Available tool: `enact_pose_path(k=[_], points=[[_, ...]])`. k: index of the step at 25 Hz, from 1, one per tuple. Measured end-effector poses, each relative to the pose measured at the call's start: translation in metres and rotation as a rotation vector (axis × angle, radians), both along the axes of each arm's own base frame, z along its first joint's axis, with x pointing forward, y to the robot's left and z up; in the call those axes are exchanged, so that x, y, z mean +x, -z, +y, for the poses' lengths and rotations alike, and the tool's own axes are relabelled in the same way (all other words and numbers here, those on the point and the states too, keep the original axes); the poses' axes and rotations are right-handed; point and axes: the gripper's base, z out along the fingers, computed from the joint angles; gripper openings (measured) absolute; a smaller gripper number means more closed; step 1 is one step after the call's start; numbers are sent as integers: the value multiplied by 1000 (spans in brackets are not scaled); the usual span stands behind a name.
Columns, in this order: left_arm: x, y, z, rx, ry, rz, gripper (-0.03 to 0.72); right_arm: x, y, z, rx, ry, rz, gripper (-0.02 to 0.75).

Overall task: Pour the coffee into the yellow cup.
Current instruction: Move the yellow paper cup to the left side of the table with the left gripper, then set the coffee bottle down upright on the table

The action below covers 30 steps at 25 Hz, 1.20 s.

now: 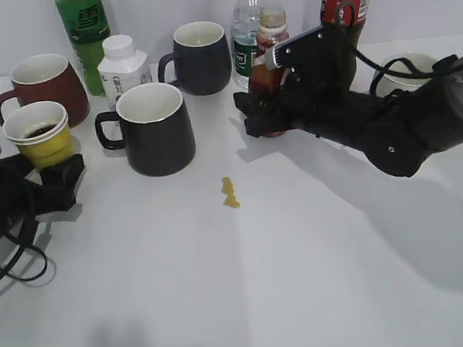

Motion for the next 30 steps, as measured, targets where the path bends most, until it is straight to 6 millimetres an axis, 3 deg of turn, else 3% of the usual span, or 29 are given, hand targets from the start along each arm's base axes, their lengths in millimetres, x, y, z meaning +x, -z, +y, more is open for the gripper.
enact_pose_path(k=[7, 14, 18, 24, 30], points=[[-21, -2, 4, 6, -2, 38, 620, 0, 7, 1, 34, 1, 22, 505], [-47, -17, 8, -19, -7, 36, 615, 0, 8, 1, 44, 1, 22, 599], [-58, -33, 8, -68, -6, 29, 603, 0, 8, 1, 44, 1, 23, 599], [-71, -54, 11, -82, -32, 151, 588, -1, 2, -2, -8, 18, 81, 599], [-91, -96, 17, -161, -75, 141, 585, -7, -16, -8, -50, 56, 184, 597]])
